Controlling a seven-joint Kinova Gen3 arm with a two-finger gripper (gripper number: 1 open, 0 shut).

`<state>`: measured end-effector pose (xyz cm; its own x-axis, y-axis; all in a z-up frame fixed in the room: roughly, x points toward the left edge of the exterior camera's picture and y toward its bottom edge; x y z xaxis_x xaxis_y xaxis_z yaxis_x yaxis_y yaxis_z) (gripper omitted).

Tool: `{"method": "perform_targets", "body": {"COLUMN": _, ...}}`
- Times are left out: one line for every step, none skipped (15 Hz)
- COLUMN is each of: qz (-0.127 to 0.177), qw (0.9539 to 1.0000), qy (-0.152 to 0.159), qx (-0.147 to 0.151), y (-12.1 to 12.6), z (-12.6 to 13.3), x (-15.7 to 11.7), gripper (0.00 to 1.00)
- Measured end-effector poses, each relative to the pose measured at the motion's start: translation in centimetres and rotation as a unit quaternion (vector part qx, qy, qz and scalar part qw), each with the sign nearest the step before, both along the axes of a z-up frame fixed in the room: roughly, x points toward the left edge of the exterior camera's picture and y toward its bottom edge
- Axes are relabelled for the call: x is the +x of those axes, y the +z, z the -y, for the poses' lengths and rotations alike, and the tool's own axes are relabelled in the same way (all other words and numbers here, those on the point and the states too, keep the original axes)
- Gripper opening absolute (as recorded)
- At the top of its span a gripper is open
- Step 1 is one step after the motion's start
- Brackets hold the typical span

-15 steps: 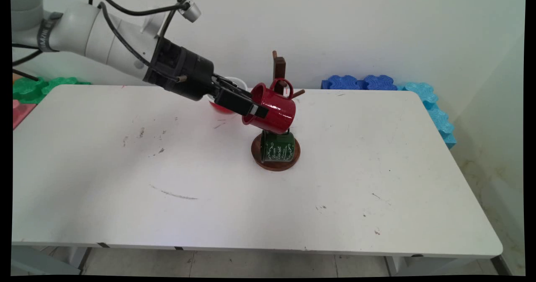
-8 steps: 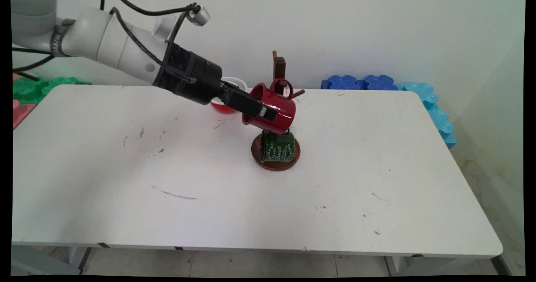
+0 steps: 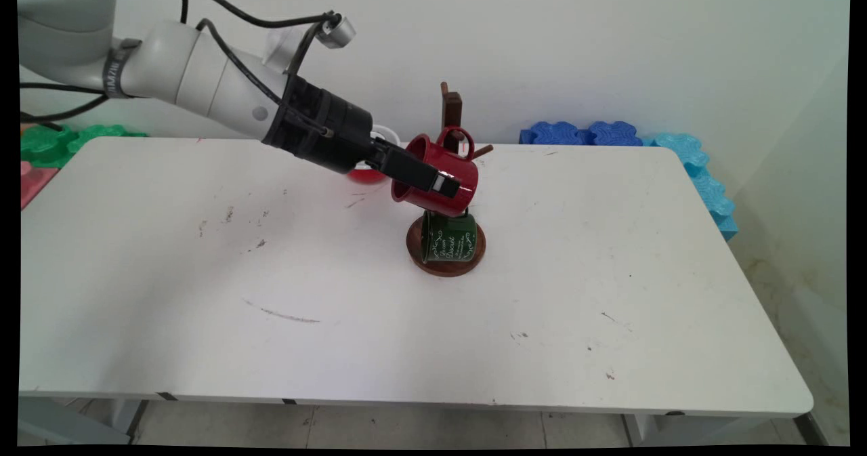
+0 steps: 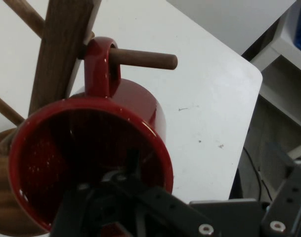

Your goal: Pick up the red mug from the rack, then place the picked object on the table

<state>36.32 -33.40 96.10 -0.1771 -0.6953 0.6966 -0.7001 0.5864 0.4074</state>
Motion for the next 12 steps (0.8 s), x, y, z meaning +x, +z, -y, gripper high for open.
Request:
{"method": "perform_targets", "body": {"qz": 0.0, "qw": 1.0, "qy": 0.0, "qx": 0.001, "y": -0.06, "z": 0.04, "x": -0.06, "gripper": 0.0}}
{"method": "perform_targets", "body": {"qz": -0.001, "qw": 1.0, "qy": 0.0, "qx": 0.002, "y": -0.11, "z": 0.08, "x": -0.12, "gripper": 0.0}}
{"method": "perform_targets", "body": {"qz": -0.001, "qw": 1.0, "qy": 0.0, "qx": 0.002, "y": -0.16, "z": 0.11, "x": -0.18, "gripper": 0.0}}
{"method": "perform_targets", "body": {"qz": 0.0, "qw": 1.0, "qy": 0.0, "qx": 0.002, "y": -0.2, "z": 0.13, "x": -0.2, "gripper": 0.0}}
{"method": "perform_targets", "body": {"qz": 0.0, "qw": 1.0, "qy": 0.0, "qx": 0.002, "y": -0.22, "z": 0.16, "x": -0.22, "gripper": 0.0}}
{"method": "perform_targets", "body": {"qz": 0.0, "qw": 1.0, "qy": 0.0, "qx": 0.002, "y": -0.25, "z": 0.18, "x": -0.25, "gripper": 0.0}}
{"method": "perform_targets", "body": {"qz": 0.0, "qw": 1.0, "qy": -0.001, "qx": 0.002, "y": -0.28, "z": 0.2, "x": -0.28, "gripper": 0.0}}
{"method": "perform_targets", "body": {"qz": 0.001, "qw": 1.0, "qy": -0.001, "qx": 0.002, "y": -0.3, "z": 0.23, "x": -0.3, "gripper": 0.0}}
{"method": "perform_targets", "body": {"qz": 0.001, "qw": 1.0, "qy": -0.001, "qx": 0.002, "y": -0.32, "z": 0.22, "x": -0.31, "gripper": 0.0}}
{"method": "perform_targets", "body": {"qz": 0.001, "qw": 1.0, "qy": -0.001, "qx": 0.002, "y": -0.34, "z": 0.25, "x": -0.33, "gripper": 0.0}}
{"method": "perform_targets", "body": {"qz": 0.001, "qw": 1.0, "qy": -0.001, "qx": 0.001, "y": -0.36, "z": 0.3, "x": -0.37, "gripper": 0.0}}
{"method": "perform_targets", "body": {"qz": 0.002, "qw": 1.0, "qy": -0.001, "qx": 0.001, "y": -0.37, "z": 0.3, "x": -0.38, "gripper": 0.0}}
